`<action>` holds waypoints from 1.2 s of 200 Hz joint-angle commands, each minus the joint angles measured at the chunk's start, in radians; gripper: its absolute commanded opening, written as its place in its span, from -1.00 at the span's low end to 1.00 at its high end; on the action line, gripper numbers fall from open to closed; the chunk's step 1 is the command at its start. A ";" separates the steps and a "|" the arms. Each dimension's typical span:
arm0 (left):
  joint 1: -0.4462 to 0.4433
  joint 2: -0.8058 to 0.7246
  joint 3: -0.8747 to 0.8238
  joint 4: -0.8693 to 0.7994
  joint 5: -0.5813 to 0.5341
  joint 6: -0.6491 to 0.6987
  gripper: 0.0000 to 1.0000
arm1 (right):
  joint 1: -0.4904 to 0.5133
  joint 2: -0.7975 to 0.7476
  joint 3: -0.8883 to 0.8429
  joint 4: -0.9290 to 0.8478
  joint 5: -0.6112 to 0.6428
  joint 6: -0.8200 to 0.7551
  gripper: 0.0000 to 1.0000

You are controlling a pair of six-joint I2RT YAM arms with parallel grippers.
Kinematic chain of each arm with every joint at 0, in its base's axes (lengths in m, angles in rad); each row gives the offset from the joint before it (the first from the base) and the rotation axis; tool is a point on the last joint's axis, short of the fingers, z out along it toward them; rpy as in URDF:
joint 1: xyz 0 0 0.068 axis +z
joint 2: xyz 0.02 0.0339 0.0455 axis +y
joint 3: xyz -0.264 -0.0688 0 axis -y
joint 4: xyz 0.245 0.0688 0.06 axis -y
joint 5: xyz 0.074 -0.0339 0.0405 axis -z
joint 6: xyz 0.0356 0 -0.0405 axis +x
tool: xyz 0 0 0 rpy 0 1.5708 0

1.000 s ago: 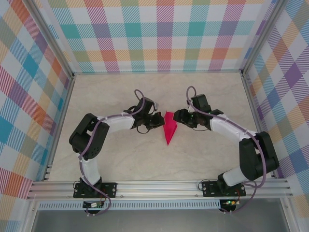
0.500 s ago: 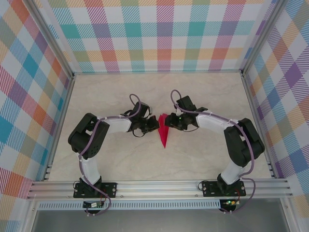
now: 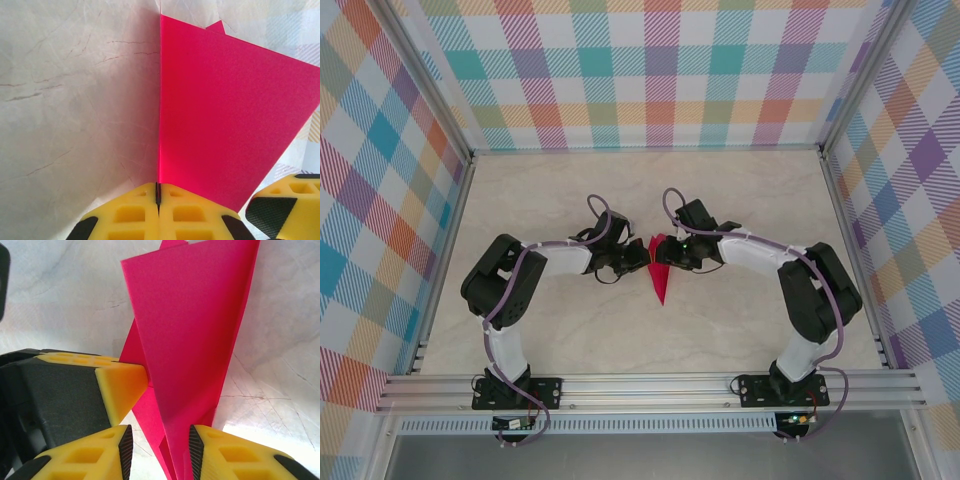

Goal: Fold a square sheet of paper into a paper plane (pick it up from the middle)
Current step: Turn over a paper plane at the center of the table, then move the paper plane to the top-center of the table.

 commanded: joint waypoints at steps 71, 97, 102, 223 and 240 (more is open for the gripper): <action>0.011 -0.001 -0.020 0.018 -0.006 -0.007 -1.00 | 0.013 0.060 0.032 -0.076 0.033 0.009 -0.04; 0.011 -0.001 -0.019 0.016 -0.004 -0.006 -1.00 | 0.014 0.054 0.038 -0.070 0.018 0.003 -0.03; 0.011 0.000 -0.019 0.016 -0.004 -0.005 -1.00 | 0.014 0.052 0.038 -0.068 0.015 0.000 -0.02; 0.011 0.007 -0.016 0.022 0.007 -0.011 -1.00 | 0.048 0.022 -0.025 -0.042 -0.031 0.073 0.12; 0.011 0.008 -0.016 0.026 0.014 -0.012 -1.00 | 0.054 0.032 -0.024 -0.044 -0.020 0.075 0.09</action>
